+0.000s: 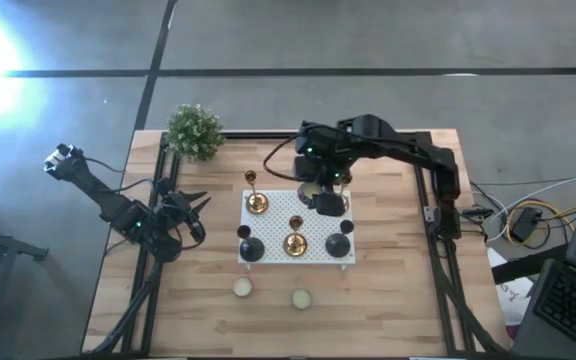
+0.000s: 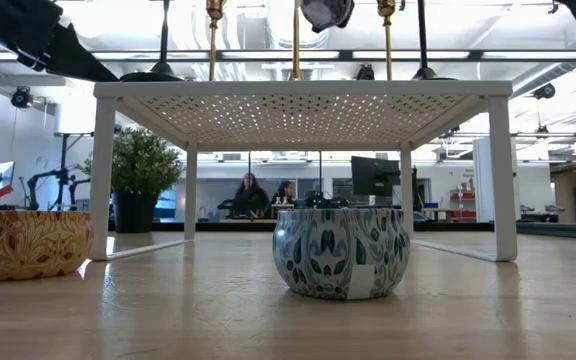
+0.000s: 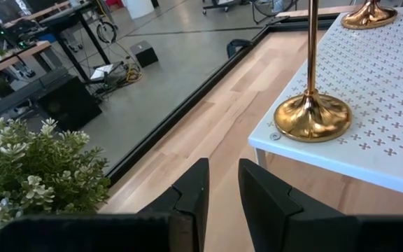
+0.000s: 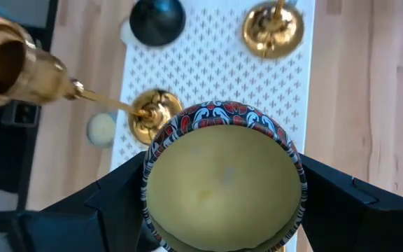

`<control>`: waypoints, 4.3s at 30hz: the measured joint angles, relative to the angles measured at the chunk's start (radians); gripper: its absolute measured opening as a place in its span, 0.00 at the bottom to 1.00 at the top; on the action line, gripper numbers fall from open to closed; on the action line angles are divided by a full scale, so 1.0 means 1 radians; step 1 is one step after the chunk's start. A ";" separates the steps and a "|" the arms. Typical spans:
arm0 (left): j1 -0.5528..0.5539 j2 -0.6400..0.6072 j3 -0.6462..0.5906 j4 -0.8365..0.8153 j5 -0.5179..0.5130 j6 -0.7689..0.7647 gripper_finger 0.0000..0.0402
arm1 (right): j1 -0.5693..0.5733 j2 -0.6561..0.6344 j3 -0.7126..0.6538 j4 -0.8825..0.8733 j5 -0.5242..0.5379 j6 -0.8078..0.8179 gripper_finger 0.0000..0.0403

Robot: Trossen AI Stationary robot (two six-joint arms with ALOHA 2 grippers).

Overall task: Pick & Place candle stick holders
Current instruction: Put the right scented candle on the shelf

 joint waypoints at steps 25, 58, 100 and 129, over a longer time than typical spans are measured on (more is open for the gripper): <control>0.000 0.000 0.000 -0.007 0.001 0.023 0.21 | 0.027 0.011 -0.003 -0.010 0.107 -0.089 0.71; 0.000 0.000 0.000 -0.009 -0.004 0.049 0.21 | 0.053 0.072 -0.006 -0.028 0.155 -0.123 0.71; 0.000 0.000 0.000 -0.019 -0.002 0.049 0.21 | 0.059 0.127 -0.113 -0.007 0.152 -0.135 0.71; 0.000 0.000 0.000 -0.023 0.002 0.049 0.21 | 0.059 0.125 -0.251 0.104 0.150 -0.174 0.71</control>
